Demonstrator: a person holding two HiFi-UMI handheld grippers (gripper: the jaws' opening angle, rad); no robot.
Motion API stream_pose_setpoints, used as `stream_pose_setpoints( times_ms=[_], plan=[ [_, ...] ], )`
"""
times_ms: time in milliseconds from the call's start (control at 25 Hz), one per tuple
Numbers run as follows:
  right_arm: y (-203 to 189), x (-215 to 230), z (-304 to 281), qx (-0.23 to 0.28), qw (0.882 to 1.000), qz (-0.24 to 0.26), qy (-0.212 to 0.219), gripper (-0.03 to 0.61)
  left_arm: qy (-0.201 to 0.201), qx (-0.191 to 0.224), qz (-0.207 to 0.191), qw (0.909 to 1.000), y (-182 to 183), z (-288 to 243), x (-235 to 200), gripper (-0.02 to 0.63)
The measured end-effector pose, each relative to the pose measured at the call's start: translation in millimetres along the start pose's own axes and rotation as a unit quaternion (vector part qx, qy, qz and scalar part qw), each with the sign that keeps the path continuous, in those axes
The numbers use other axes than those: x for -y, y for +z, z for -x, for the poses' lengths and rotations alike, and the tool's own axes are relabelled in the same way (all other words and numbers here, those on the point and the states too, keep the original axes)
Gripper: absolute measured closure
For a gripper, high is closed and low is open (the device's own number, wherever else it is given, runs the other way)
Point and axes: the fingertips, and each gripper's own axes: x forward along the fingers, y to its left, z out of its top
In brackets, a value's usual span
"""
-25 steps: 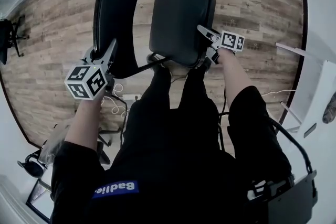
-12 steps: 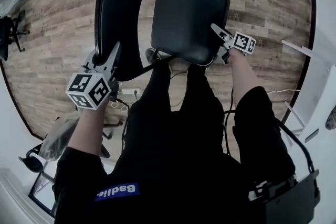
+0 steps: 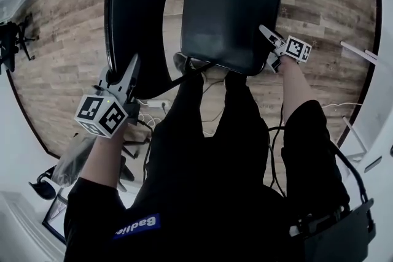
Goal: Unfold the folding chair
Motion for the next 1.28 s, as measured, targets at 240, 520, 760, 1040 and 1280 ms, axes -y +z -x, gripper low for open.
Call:
stream_pose_setpoints(
  times_ms=[240, 520, 760, 1040, 1280],
  plan=[
    [8, 42, 7, 0.009, 1.0, 0.01, 0.006, 0.345, -0.005, -0.001, 0.001, 1.0, -9, -20, 6, 0.541],
    [1, 70, 11, 0.021, 1.0, 0.007, 0.001, 0.33, 0.006, -0.013, -0.01, 0.9999, -19, -26, 22, 0.541],
    [3, 80, 7, 0.026, 0.999, -0.003, 0.02, 0.322, 0.027, -0.017, -0.019, 0.9993, -16, -34, 12, 0.538],
    [2, 98, 1, 0.03, 0.999, -0.018, 0.025, 0.322, 0.006, -0.018, -0.019, 0.9996, -17, -48, -3, 0.538],
    [1, 112, -7, 0.038, 0.999, -0.028, 0.027, 0.318, -0.014, -0.02, -0.015, 0.9996, -20, -60, -23, 0.537]
  ],
)
